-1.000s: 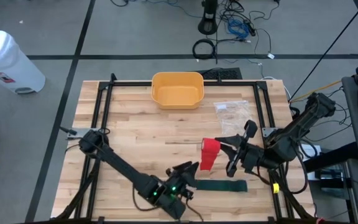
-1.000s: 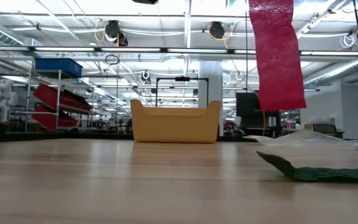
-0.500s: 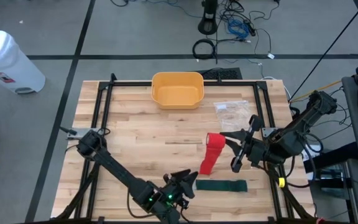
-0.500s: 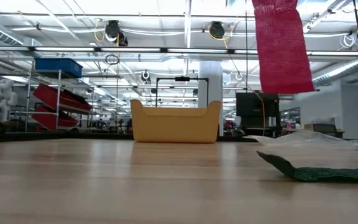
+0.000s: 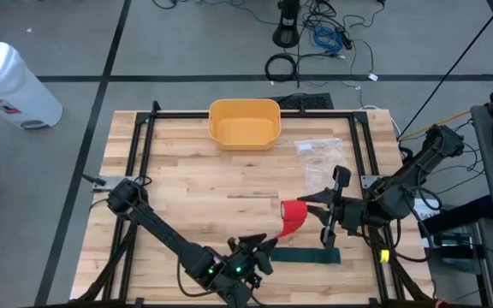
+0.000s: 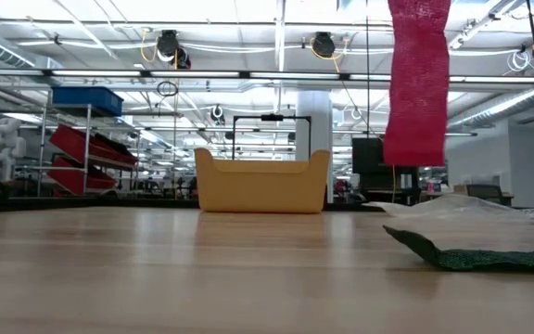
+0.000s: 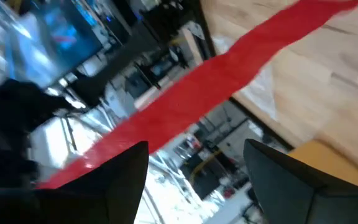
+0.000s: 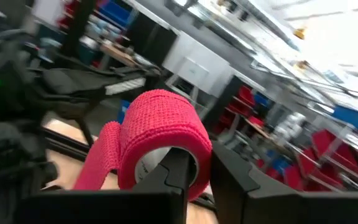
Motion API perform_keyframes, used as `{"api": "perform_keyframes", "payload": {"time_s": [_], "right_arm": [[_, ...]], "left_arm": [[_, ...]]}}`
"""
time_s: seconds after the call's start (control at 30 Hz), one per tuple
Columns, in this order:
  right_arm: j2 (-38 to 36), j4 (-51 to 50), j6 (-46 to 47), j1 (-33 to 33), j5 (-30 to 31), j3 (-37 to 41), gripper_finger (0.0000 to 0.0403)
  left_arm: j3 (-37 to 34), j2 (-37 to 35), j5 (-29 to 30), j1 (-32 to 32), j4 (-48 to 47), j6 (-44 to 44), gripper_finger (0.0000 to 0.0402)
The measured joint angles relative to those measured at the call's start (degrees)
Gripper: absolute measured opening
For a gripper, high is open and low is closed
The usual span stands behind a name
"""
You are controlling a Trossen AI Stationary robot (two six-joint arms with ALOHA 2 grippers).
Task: Roll bandage
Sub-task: Roll the red bandage
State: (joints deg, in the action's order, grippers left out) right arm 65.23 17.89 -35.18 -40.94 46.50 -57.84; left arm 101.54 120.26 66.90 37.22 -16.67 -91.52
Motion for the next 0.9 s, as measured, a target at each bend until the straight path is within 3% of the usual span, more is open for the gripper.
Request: {"api": "perform_keyframes", "payload": {"time_s": [0.3, 0.57, 0.77, 0.9], "right_arm": [[-0.96, -1.59, -4.55, 0.59, -14.06, 0.0, 0.0041], [-3.49, -3.91, -2.82, 5.28, -32.85, 0.0, 0.0041], [-4.37, -5.31, 2.46, 10.41, -40.16, 0.0, 0.0041], [-3.71, -6.09, 5.05, 12.79, -41.0, 0.0, 0.0041]], "left_arm": [[3.32, -0.01, -2.52, 0.96, 2.65, -3.95, 0.027], [3.58, -0.01, -8.32, 3.14, 9.04, -11.23, 0.027], [3.58, -0.01, -11.52, 2.8, 13.37, -12.81, 0.027], [3.58, -0.01, -14.23, 1.16, 13.15, -12.97, 0.027]]}}
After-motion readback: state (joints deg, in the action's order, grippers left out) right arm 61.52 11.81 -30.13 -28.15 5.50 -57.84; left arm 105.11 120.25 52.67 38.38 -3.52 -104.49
